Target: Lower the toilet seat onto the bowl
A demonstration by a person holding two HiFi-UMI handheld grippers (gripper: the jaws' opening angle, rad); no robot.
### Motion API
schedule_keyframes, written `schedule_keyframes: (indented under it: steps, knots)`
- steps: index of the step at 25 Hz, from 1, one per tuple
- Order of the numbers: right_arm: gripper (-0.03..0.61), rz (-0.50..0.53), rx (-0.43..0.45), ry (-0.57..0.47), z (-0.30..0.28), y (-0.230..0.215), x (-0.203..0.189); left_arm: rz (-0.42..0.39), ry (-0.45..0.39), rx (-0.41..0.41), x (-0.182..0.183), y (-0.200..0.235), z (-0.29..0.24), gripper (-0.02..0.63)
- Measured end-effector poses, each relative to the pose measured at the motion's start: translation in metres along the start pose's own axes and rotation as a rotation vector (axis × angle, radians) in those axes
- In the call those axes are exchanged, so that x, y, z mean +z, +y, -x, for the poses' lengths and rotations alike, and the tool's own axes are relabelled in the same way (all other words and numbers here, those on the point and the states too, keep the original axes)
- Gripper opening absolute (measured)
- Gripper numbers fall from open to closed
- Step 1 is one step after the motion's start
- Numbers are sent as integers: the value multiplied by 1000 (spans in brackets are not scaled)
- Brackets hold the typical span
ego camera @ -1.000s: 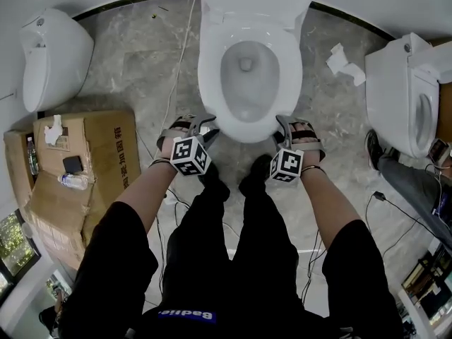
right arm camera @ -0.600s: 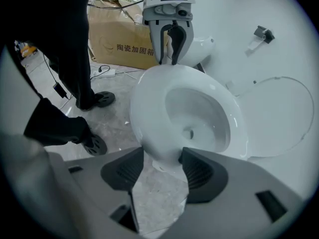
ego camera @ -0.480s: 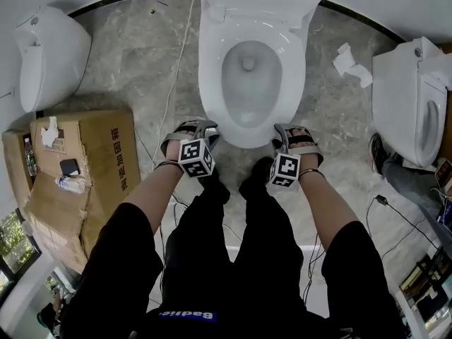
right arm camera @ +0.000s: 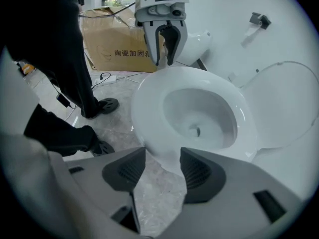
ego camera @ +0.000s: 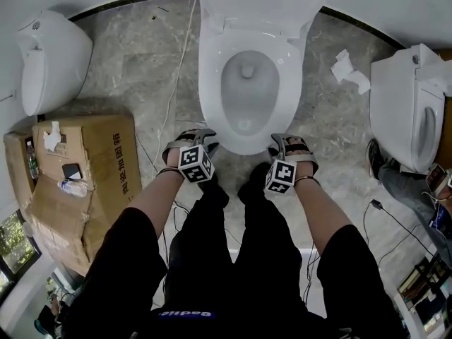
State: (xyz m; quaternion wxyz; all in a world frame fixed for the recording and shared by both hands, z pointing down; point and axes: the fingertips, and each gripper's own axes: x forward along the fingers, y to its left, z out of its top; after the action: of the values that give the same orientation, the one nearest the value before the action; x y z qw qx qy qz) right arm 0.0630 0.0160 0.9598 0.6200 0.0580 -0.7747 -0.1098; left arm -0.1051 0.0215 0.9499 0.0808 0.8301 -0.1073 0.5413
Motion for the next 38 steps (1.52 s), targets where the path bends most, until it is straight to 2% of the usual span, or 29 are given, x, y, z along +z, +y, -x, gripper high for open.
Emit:
schedule_keyframes:
  steps: [7, 13, 16, 22, 24, 31, 35, 38]
  knots:
    - [219, -176, -30, -30, 82, -24, 30, 74, -66, 22, 52, -2, 71, 137]
    - [202, -289, -90, -66, 171, -40, 52, 215, -222, 89, 109, -5, 159, 137]
    - [186, -383, -123, -106, 215, -54, 67, 278, -293, 103, 128, -12, 200, 135]
    - [160, -589, -198, -238, 308, -88, 101, 460, -408, 118, 158, -22, 266, 135]
    - [156, -660, -212, -297, 334, -102, 111, 476, -456, 136, 175, -16, 291, 135]
    - [131, -833, -190, -496, 406, -125, 144, 452, -647, 197, 243, -9, 376, 123]
    - [114, -875, -241, -601, 453, -149, 149, 496, -781, 216, 276, 4, 423, 109]
    - [94, -902, -284, -688, 489, -165, 154, 490, -873, 227, 300, 12, 460, 92]
